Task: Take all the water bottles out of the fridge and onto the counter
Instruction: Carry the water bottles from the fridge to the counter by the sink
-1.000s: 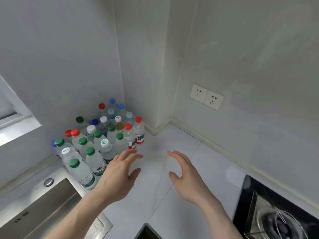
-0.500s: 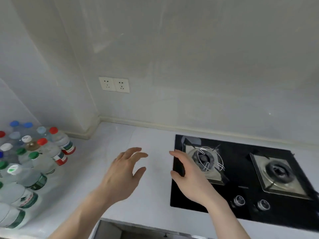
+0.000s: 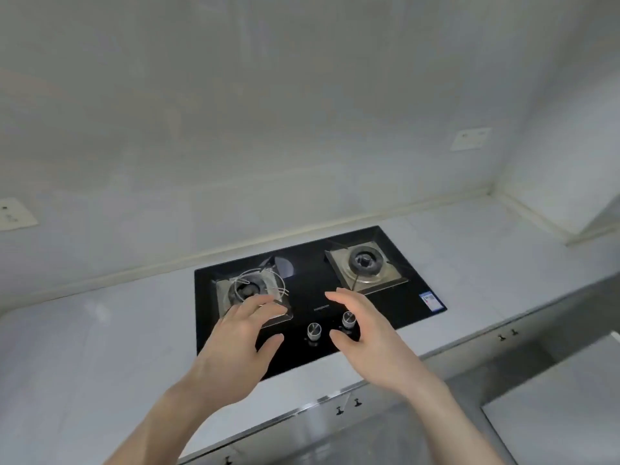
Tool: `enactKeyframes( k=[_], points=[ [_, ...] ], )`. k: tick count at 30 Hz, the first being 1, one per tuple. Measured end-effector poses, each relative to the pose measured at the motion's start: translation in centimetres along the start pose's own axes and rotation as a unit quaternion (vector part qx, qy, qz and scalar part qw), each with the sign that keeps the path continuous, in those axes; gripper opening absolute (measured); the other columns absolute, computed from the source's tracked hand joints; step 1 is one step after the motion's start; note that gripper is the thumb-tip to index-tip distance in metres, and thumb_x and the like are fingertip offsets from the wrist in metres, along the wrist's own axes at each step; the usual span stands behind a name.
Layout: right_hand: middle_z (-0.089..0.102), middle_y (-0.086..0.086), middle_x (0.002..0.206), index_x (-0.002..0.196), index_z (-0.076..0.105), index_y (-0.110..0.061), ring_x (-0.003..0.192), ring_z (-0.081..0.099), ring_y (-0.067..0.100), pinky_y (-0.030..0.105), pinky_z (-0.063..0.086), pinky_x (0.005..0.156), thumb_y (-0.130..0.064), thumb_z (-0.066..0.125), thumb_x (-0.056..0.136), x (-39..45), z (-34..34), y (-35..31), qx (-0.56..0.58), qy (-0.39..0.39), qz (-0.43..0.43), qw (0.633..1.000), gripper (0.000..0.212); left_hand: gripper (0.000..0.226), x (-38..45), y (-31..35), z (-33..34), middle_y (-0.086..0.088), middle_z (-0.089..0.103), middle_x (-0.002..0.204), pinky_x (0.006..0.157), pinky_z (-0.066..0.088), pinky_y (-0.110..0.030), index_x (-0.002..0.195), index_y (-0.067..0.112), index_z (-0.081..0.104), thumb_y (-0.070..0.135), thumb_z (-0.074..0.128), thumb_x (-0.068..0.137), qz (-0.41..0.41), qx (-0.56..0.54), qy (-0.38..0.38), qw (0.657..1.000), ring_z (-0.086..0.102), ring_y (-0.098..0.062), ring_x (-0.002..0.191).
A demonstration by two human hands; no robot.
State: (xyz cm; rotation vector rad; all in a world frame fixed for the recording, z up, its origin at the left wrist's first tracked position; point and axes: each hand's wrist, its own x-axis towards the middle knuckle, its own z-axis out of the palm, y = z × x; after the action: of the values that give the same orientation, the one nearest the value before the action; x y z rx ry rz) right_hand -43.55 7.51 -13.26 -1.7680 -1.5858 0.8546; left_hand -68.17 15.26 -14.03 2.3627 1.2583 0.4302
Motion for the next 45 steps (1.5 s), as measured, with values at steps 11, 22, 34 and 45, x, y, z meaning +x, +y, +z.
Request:
enactKeyframes(
  k=[11, 22, 34, 45],
  points=[
    [0.042, -0.024, 0.153, 0.148, 0.047, -0.043, 0.137, 0.038, -0.013, 0.017, 0.029, 0.120, -0.022, 0.065, 0.099, -16.8, -12.6, 10.2, -0.004, 0.271, 0.181, 0.945, 0.057, 0.042, 8.8, 19.6, 10.2, 0.029, 0.032, 0.154, 0.114, 0.039, -0.034, 0.141, 0.046, 0.049, 0.045, 0.057, 0.100, 0.271, -0.011, -0.139, 0.952, 0.039, -0.002, 0.136],
    [0.040, -0.028, 0.153, 0.149, 0.044, -0.047, 0.141, 0.035, -0.009, 0.025, 0.030, 0.121, -0.026, 0.061, 0.102, -30.7, -19.3, 13.9, 0.002, 0.438, 0.342, 0.832, 0.055, 0.040, 12.0, 37.7, 20.4, 0.022, 0.040, 0.149, 0.115, 0.032, -0.026, 0.137, 0.041, 0.055, 0.038, 0.063, 0.098, 0.461, -0.080, -0.246, 0.849, 0.041, -0.003, 0.135],
    [0.037, -0.038, 0.148, 0.147, 0.044, -0.050, 0.140, 0.032, -0.016, 0.025, 0.028, 0.123, -0.024, 0.059, 0.102, -29.2, -30.6, 20.9, 0.025, 0.504, 0.346, 0.791, 0.054, 0.039, 22.2, 49.8, 26.7, 0.030, 0.033, 0.151, 0.104, 0.045, -0.026, 0.139, 0.044, 0.050, 0.044, 0.056, 0.100, 0.514, -0.083, -0.277, 0.808, 0.047, 0.006, 0.124],
    [0.038, -0.047, 0.141, 0.142, 0.047, -0.054, 0.138, 0.040, -0.010, 0.023, 0.035, 0.116, -0.025, 0.063, 0.100, -32.4, -38.3, 28.0, 0.010, 0.556, 0.364, 0.747, 0.054, 0.040, 26.9, 60.9, 34.4, 0.028, 0.035, 0.150, 0.095, 0.042, -0.018, 0.139, 0.042, 0.050, 0.042, 0.058, 0.100, 0.555, -0.065, -0.308, 0.770, 0.050, 0.000, 0.114]
  ],
)
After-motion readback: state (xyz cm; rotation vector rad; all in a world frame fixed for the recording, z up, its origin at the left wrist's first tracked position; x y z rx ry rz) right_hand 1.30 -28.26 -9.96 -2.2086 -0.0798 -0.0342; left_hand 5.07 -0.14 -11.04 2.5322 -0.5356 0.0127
